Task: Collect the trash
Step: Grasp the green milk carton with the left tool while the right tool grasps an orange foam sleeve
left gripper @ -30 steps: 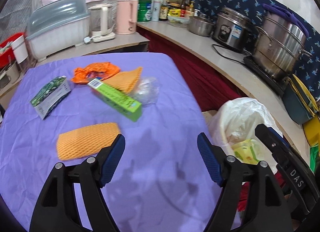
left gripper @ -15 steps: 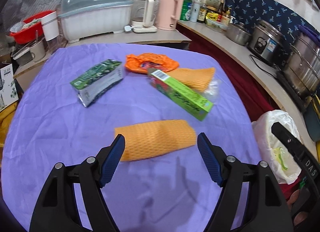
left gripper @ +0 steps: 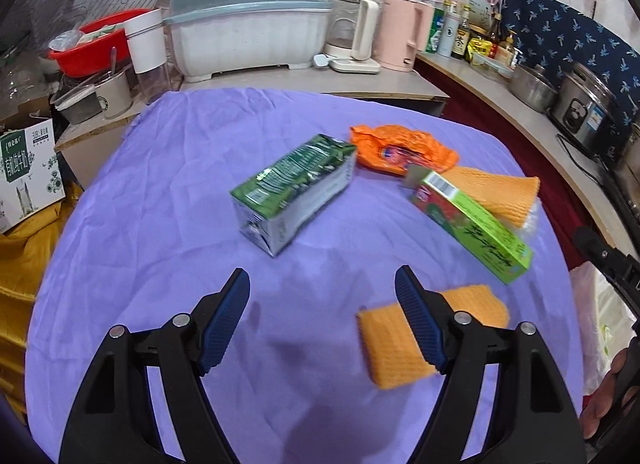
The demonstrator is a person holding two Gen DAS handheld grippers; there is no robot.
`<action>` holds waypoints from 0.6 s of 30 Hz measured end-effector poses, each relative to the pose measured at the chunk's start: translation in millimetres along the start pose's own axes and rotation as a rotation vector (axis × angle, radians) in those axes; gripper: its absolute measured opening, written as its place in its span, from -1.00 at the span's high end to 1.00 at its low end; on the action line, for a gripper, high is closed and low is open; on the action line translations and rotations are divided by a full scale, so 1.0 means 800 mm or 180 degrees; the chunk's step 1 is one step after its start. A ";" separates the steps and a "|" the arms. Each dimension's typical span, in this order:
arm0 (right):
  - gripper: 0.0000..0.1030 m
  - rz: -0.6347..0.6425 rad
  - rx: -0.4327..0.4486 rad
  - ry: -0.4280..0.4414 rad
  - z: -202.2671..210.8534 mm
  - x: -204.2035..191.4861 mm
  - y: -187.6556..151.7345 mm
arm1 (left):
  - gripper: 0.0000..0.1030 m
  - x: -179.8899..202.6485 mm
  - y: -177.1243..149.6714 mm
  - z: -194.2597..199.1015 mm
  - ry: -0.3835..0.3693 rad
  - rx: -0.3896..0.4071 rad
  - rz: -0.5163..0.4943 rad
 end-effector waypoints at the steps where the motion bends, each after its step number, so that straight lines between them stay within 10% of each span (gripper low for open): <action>1: 0.22 0.0008 -0.0004 -0.0004 -0.008 -0.002 0.003 | -0.42 -0.006 0.004 -0.006 0.0034 0.0006 -0.0015; 18: 0.22 0.0116 -0.0127 -0.0078 -0.105 -0.023 0.025 | -0.71 -0.041 0.042 -0.094 0.0140 0.0043 -0.0317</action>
Point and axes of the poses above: each gripper's, at about its wrist camera, not at the fingertips, and z roughly against the way its jaws point, x to its right, y to its top, the point moved 8 cm from there along -z, roughly the way its jaws point, and after that the axes turned 4 degrees about x, right-handed, at the moved point
